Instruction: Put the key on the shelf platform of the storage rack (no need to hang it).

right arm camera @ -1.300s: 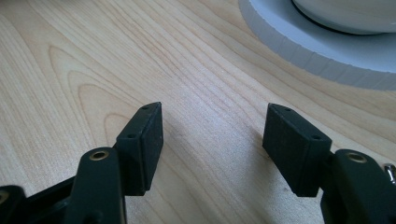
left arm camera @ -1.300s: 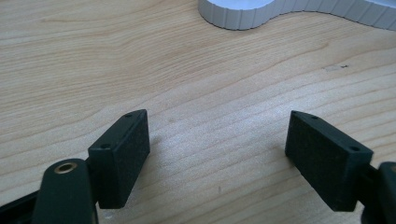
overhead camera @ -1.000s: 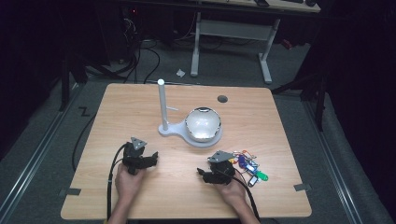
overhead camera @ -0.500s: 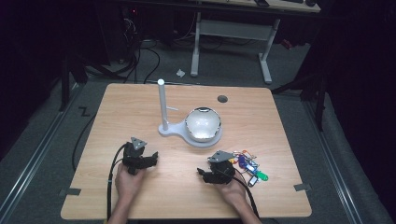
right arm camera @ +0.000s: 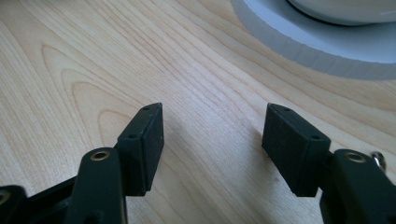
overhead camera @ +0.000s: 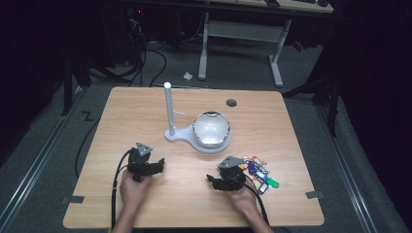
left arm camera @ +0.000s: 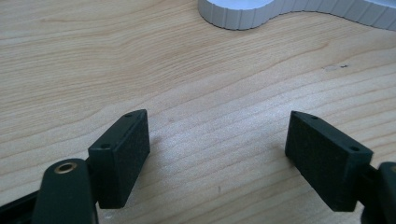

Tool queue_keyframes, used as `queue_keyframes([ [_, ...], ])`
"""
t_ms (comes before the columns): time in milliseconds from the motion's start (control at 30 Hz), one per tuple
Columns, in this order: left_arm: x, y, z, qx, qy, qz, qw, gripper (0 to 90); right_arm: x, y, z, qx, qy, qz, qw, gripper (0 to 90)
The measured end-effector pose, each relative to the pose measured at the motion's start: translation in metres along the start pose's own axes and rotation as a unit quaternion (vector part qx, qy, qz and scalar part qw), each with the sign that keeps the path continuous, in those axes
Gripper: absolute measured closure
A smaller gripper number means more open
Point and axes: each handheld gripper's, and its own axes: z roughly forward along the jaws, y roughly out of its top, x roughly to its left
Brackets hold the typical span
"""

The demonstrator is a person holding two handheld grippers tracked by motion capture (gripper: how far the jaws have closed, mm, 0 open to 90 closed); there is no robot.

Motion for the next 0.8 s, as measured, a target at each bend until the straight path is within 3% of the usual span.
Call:
queue_keyframes([
  [133,0.0,0.0,0.0,0.0,-0.001,0.002,1.0,22.2,-0.006,-0.001,-0.004,0.005,-0.003,0.011,0.9999,40.4],
  [567,0.0,0.0,0.0,0.0,0.0,0.001,1.0,22.2,-0.023,-0.005,-0.026,-0.022,-0.008,0.049,0.9985,41.8],
  [800,0.0,0.0,0.0,0.0,0.0,0.001,1.0,22.2,-0.034,-0.011,-0.04,-0.034,-0.023,0.065,0.997,41.7],
])
